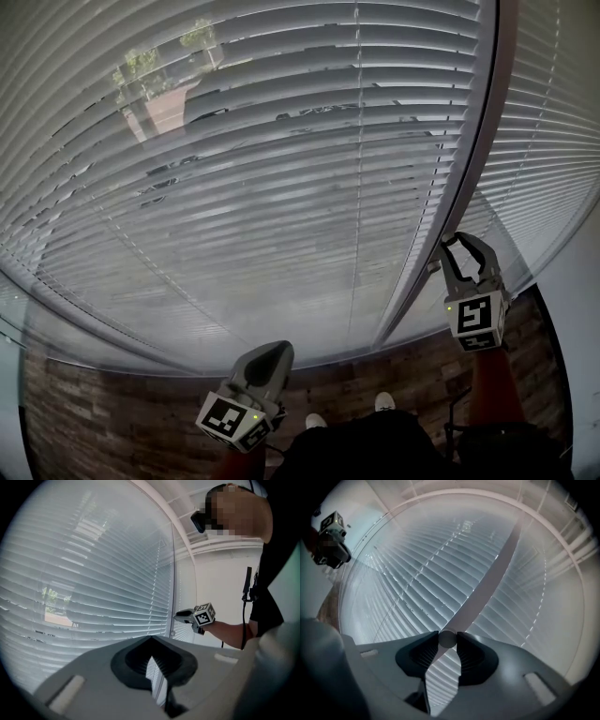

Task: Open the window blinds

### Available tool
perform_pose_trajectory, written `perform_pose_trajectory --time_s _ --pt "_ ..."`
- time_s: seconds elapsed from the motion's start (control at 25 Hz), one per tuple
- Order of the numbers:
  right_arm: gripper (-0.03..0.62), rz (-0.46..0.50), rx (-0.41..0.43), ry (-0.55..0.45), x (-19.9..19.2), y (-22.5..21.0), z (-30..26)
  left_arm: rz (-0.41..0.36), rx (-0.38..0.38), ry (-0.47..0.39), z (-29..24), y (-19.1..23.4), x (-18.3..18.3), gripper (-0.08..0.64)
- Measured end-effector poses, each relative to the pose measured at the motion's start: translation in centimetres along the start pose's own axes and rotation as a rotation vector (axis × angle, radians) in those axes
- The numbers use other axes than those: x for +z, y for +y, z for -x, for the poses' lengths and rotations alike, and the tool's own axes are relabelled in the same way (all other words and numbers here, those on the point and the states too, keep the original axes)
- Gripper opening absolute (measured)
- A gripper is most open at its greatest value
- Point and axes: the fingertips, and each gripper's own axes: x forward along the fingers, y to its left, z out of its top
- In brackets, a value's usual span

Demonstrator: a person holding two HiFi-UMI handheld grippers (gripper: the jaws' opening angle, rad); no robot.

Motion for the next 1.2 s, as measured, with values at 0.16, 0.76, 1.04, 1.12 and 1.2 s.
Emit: perform_pose_trajectory --time_s 0.16,0.76,1.04,1.12,1.2 --pt "0.149 0.18 -0.028 0.029 -0.3 0.5 0.0 0.0 -0.005 -0.008 -0.1 -0.1 -0.1 0.0" --pt "0.152 0.291 -0.056 0.041 -0.3 0.9 0.2 0.01 -0.016 -0.003 -0.3 -0.1 -0.3 0.0" --pt "0.19 -0.322 0.03 -0.089 0.9 -0.4 0.9 0.011 -0.043 -0.014 -0.7 -0.6 -0.1 0.0" --pt "0.19 -0.508 0.07 -0.096 0.4 -0.3 0.8 0.008 -0.047 -0.016 -0.8 -0.7 0.0 0.0" --pt "0.182 -0.642 0.09 -0.095 -0.1 -0.3 0.7 0.003 -0.041 0.006 -0.7 -0.5 -0.3 0.0"
